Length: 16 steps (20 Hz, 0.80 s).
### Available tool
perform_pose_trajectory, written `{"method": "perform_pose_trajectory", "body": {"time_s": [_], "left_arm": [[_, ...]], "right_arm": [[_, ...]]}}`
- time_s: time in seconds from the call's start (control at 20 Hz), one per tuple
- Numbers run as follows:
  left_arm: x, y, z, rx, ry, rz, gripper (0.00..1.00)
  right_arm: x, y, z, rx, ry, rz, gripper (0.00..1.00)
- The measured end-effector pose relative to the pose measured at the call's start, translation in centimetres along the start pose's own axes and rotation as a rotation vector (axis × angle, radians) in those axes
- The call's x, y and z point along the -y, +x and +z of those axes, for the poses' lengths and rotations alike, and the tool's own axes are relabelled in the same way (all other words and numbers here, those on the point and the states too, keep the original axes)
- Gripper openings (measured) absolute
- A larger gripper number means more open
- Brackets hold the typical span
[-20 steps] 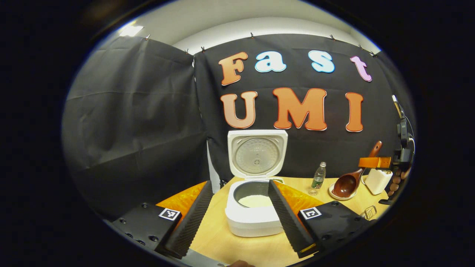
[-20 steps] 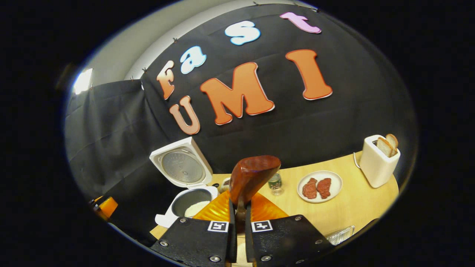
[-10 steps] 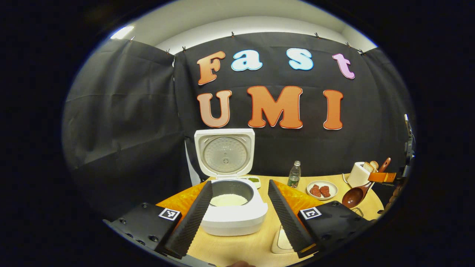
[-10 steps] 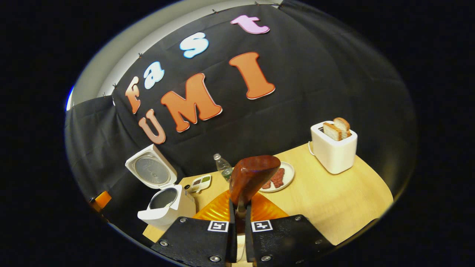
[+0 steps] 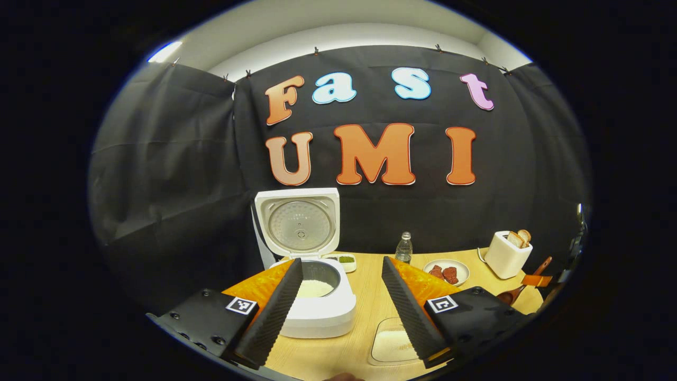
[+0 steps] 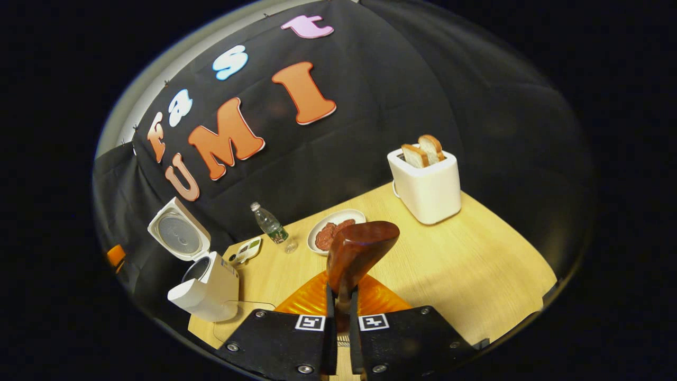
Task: Close the left gripper, press the button to open the rice cooker; take a wooden spoon from the chopstick holder with the right hand, scoop a spoonful of rice and pour it into the rice cooker, then put the wooden spoon back into the chopstick holder.
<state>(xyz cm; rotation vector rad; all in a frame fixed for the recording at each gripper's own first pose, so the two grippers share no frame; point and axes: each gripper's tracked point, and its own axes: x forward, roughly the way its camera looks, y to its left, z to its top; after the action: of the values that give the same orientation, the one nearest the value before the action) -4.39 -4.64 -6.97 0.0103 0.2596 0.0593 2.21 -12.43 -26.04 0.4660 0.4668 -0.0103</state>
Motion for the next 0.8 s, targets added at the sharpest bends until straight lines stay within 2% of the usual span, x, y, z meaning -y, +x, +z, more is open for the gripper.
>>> {"method": "perform_pose_trajectory", "body": {"time_s": [0.1,0.25,0.3,0.4,0.45,0.5,0.55,0.65,0.8], "left_arm": [[-0.8,0.9,0.7,0.012,0.014,0.005,1.00],[-4.0,3.9,1.7,-0.018,-0.047,0.022,0.96],[-5.5,5.0,2.8,-0.008,-0.066,0.040,1.00],[-9.3,7.0,5.5,0.020,-0.077,0.105,0.96],[-10.8,8.3,7.2,0.042,-0.089,0.121,1.00],[-12.0,9.6,8.7,0.048,-0.099,0.134,0.97],[-12.9,11.0,9.7,0.050,-0.111,0.134,0.99],[-14.5,14.5,11.2,0.032,-0.149,0.120,0.98],[-15.2,20.0,11.1,-0.055,-0.200,0.063,0.96]], "right_arm": [[0.3,1.4,-1.8,-0.026,0.033,-0.011,0.09],[0.3,2.9,-3.8,-0.055,0.020,-0.041,0.11],[0.4,3.3,-4.3,-0.071,0.014,-0.048,0.13],[0.8,3.8,-4.4,-0.095,0.045,-0.071,0.17],[1.0,3.1,-4.2,-0.099,0.069,-0.090,0.16],[0.9,3.0,-4.0,-0.101,0.094,-0.095,0.17],[0.9,2.4,-3.8,-0.103,0.111,-0.108,0.18],[1.0,1.6,-2.8,-0.081,0.103,-0.135,0.29],[1.3,-0.5,-0.7,-0.058,0.060,-0.190,0.62]]}}
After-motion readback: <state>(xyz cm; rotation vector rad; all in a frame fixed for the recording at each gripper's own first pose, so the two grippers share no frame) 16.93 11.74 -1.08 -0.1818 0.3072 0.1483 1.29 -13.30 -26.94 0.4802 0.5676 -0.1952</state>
